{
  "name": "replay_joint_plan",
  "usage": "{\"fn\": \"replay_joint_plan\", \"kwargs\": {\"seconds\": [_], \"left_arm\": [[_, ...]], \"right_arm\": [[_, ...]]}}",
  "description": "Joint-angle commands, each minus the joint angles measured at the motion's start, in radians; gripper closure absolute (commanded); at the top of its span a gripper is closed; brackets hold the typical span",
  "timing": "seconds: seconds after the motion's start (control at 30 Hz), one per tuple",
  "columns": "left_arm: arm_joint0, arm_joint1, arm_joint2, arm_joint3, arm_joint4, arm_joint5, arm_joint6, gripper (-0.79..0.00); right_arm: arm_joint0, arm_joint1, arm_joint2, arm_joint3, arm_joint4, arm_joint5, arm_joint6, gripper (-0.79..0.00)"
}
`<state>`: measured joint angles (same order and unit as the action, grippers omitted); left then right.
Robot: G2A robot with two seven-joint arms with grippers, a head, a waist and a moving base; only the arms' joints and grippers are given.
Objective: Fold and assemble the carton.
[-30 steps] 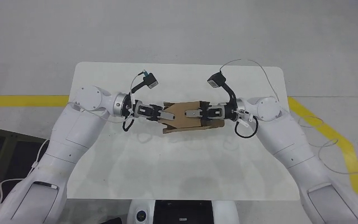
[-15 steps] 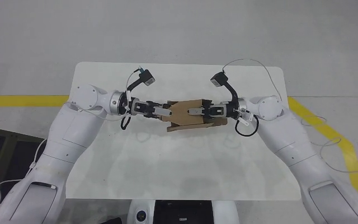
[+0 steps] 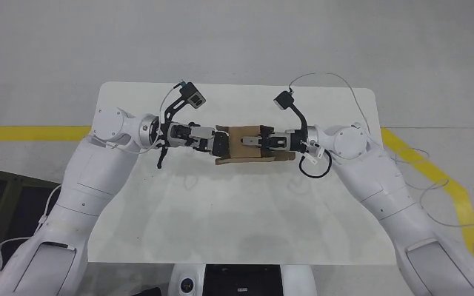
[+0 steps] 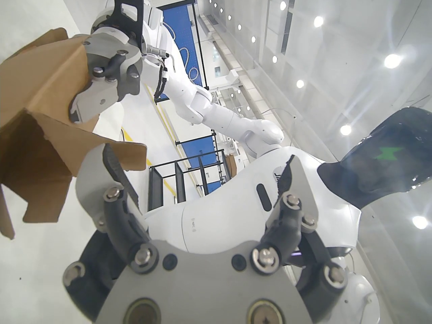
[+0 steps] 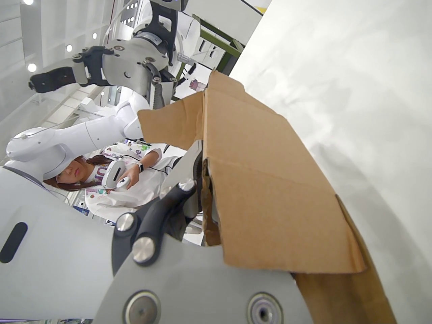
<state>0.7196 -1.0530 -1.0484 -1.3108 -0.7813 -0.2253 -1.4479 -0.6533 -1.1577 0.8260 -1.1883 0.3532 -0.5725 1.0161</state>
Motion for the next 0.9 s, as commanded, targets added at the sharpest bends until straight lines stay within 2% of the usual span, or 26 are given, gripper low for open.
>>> {"fn": "replay_joint_plan", "kwargs": {"seconds": [0.0,0.07,0.2,0.33,0.6,0.87], "left_arm": [[-0.001,-0.003,0.005,-0.005,0.005,-0.007,0.010,-0.785],[-0.006,-0.006,0.010,-0.009,0.028,-0.026,0.023,-0.785],[-0.009,-0.011,0.030,-0.011,0.115,-0.126,0.039,-0.785],[-0.009,-0.016,0.037,-0.010,0.145,-0.169,0.051,-0.785],[-0.006,-0.014,0.011,-0.015,0.145,-0.178,0.070,-0.785],[-0.005,-0.007,-0.028,0.026,0.158,-0.177,0.089,-0.785]], "right_arm": [[0.000,-0.002,0.000,-0.011,-0.008,0.005,-0.012,0.000],[-0.001,-0.004,0.000,-0.026,-0.015,0.011,-0.022,0.000],[-0.006,-0.009,0.000,-0.054,-0.017,0.015,-0.035,0.000],[-0.014,-0.013,-0.001,-0.066,-0.021,0.017,-0.041,0.000],[-0.035,-0.010,0.030,-0.047,-0.025,0.016,-0.059,0.000],[-0.100,0.022,0.129,-0.069,-0.050,0.032,-0.051,0.000]]}}
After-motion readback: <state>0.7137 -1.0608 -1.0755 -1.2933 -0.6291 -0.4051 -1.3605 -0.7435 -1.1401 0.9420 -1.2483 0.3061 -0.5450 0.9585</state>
